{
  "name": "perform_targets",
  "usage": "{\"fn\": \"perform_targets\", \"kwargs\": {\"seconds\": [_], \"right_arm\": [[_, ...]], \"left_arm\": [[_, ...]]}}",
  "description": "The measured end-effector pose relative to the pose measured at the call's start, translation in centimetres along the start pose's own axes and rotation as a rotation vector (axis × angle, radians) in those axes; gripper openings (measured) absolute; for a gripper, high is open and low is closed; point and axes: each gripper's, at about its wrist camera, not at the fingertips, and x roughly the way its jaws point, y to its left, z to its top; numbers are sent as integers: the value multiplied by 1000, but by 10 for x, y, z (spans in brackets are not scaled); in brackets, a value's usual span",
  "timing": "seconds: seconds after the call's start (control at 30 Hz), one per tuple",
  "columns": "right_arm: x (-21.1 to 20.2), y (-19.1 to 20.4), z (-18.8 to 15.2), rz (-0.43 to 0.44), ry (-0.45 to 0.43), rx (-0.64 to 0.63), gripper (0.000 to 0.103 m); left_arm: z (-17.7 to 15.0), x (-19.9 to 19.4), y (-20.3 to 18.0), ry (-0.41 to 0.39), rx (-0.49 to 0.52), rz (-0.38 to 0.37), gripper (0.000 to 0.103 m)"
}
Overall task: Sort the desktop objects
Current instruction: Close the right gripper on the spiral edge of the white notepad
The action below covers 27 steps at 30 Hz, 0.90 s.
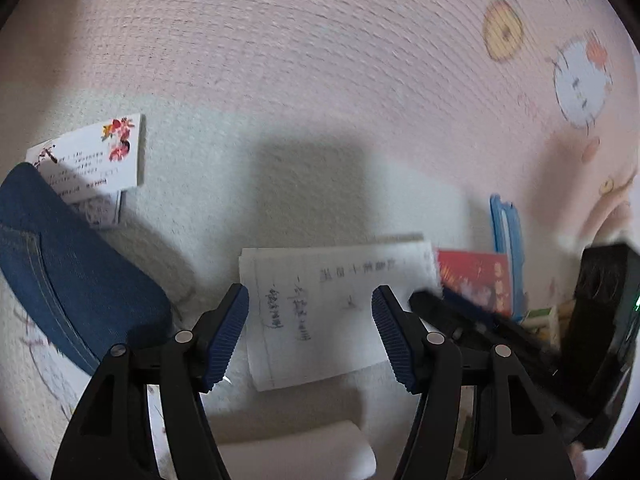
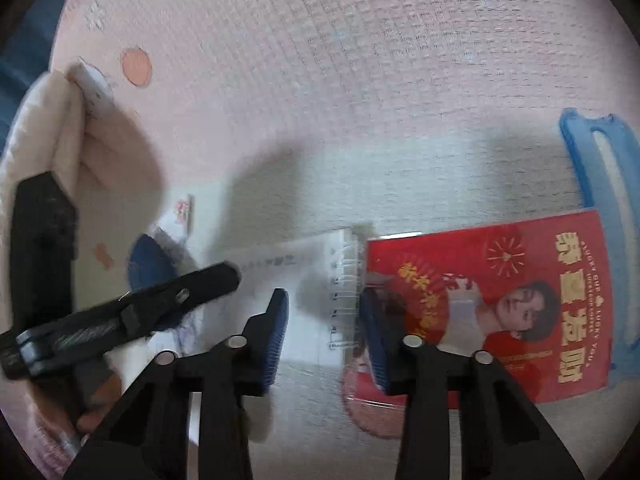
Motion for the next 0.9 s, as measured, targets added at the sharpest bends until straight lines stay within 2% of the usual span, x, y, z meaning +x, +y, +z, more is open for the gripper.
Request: {"fn": "perform_targets", "kwargs": {"seconds": [0.1, 0.23, 0.3, 0.4, 0.6, 0.7, 0.77, 0.83, 0.9], "right_arm": [[-7, -11, 1, 18, 22, 35, 26], [-39, -27, 1, 30, -18, 69, 23], [-56, -34, 0, 24, -39, 75, 23], [-77, -43, -5, -17, -53, 71, 23], [-93, -70, -20, -148, -45, 113, 23], [-92, -83, -21, -205, -20, 132, 23], [-92, -93, -21, -217, -4, 162, 23], [-94, -98, -21, -210, -4, 188, 23], [-97, -101, -23, -195, -5, 195, 23]], "left_arm": [[-7, 1, -6, 11, -18, -39, 67], [-10, 9, -7, 53, -114, -209, 67], [-14, 21, -21, 65, -143, -265, 67], [-12, 32, -41, 86, -133, -310, 67], [-13, 50, -99, 120, 11, -308, 67], [-17, 50, -115, 121, 73, -279, 67], [-19, 47, -113, 97, 48, -259, 67], [-23, 42, -101, 75, -18, -236, 67], [-30, 41, -88, 86, -73, -251, 67]]}}
